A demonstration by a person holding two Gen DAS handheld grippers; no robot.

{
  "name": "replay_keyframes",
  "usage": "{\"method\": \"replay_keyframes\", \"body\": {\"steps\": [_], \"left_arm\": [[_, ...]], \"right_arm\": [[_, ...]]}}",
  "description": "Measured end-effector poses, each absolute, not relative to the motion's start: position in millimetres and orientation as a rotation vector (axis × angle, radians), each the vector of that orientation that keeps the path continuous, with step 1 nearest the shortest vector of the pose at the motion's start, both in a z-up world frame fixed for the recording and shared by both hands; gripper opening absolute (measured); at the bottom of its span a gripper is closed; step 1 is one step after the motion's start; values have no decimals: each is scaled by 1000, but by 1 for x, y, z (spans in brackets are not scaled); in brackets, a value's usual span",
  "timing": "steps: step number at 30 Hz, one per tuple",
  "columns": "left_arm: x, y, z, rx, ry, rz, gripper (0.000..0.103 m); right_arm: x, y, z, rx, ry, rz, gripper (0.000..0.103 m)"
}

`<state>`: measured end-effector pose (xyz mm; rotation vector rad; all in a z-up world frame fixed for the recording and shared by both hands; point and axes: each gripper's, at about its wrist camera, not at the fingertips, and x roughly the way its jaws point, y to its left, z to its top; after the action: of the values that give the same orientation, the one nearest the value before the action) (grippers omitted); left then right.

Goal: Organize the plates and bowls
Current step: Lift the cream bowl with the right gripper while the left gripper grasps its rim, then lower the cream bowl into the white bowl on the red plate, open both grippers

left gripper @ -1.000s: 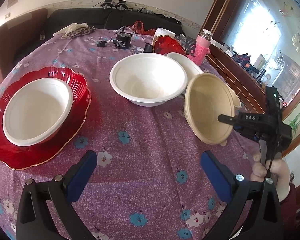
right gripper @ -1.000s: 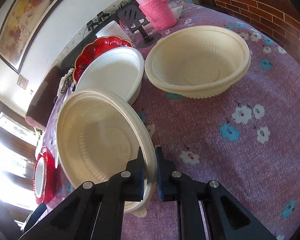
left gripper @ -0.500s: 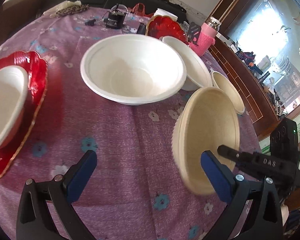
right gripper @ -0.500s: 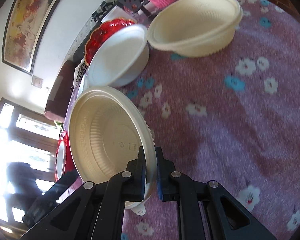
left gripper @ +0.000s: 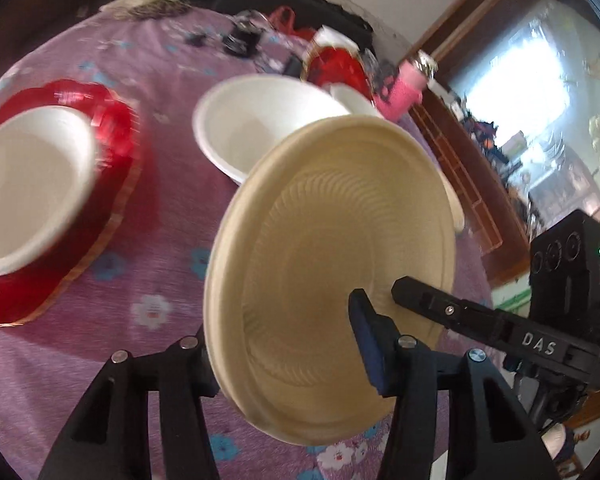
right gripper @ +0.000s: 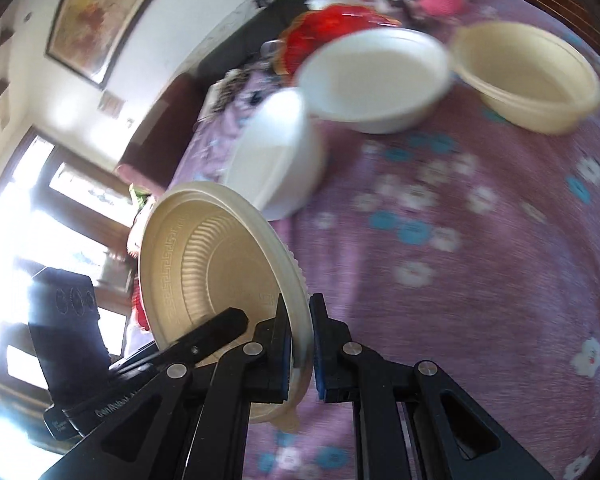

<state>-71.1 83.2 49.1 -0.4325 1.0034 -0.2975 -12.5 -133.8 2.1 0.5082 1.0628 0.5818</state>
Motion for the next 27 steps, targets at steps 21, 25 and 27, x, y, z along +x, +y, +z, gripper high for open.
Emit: {"method": "replay_keyframes", "body": {"steps": [21,25,27], "left_arm": [[-40,257,60,-440,1030,135,54],[-36,259,57,-425,1048,127,55],[-38,256,59,-414,1055,124,56]], "right_arm": [[66,103,18,218,1203,747,11],[70,107,15,214,1218,740,11],[72,106,15,207,1224,729,11]]}}
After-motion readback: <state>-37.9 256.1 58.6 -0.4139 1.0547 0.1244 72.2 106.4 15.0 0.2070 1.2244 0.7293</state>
